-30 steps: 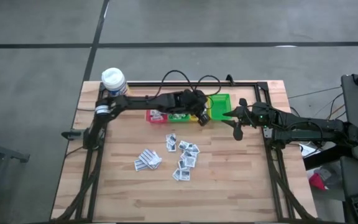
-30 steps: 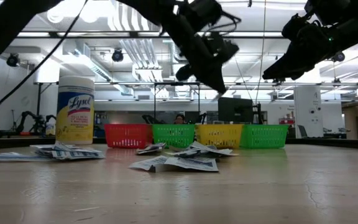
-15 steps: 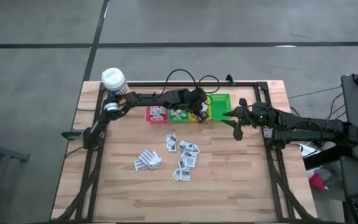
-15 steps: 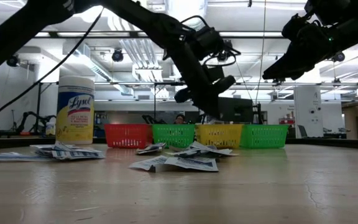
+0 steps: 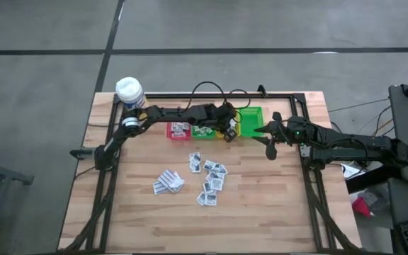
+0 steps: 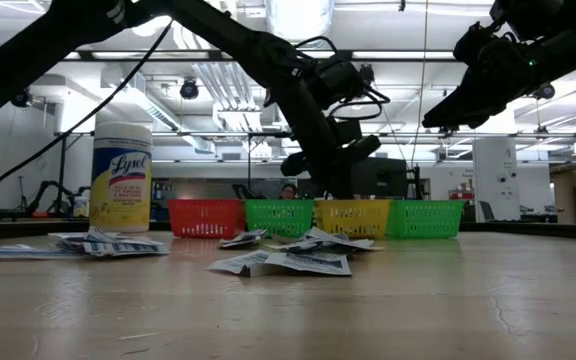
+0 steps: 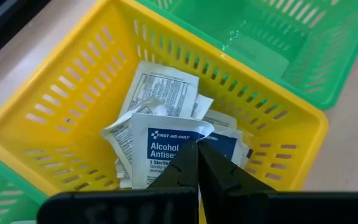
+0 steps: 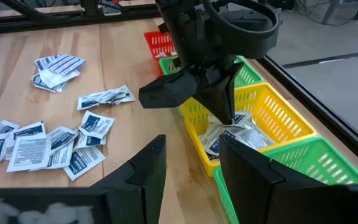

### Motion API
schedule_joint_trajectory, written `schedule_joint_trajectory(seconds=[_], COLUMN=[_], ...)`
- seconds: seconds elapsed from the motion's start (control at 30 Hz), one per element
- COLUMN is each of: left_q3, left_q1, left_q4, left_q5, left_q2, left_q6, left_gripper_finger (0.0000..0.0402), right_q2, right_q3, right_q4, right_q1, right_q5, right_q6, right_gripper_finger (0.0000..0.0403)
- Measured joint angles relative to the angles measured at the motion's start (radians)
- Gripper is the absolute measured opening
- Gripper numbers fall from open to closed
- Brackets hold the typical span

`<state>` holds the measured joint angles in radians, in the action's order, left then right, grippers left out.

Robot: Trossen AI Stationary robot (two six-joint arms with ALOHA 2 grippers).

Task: Pick & Place First Aid Supplies
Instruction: Put the alcohol pad into the yellow bin

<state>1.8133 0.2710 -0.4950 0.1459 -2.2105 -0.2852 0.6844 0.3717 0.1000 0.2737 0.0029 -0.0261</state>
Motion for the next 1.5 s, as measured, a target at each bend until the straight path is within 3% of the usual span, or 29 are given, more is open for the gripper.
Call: schedule_joint_trajectory(seconds=[0.43,0.77,1.0,1.17,1.5], left_q3=[-0.002,-0.001,0.130,0.216,0.226], left_q1=[0.000,0.001,0.001,-0.041,-0.149], left_q4=[0.023,0.029,-0.199,-0.418,-0.700], left_q5=[-0.025,-0.025,-0.142,-0.160,-0.159], left_q2=[-0.003,0.001,0.082,0.147,0.266], left_q6=[0.017,0.056,0.039,0.018,-0.212], left_gripper_finger=[0.0009,0.0129,0.0187,0.0190,0.0190], right_q2=[0.000,0.000,0.000,0.000,0.000], right_q3=[0.000,0.000,0.000,0.000,0.000], right_q4=[0.000,0.000,0.000,0.000,0.001], right_q1=[0.000,0.000,0.000,0.000,0.000], right_q5=[0.000,0.000,0.000,0.000,0.000], right_q6=[0.000,0.000,0.000,0.002,0.003], right_gripper_finger=[0.0146,0.0146,0.0146,0.0146,0.0146])
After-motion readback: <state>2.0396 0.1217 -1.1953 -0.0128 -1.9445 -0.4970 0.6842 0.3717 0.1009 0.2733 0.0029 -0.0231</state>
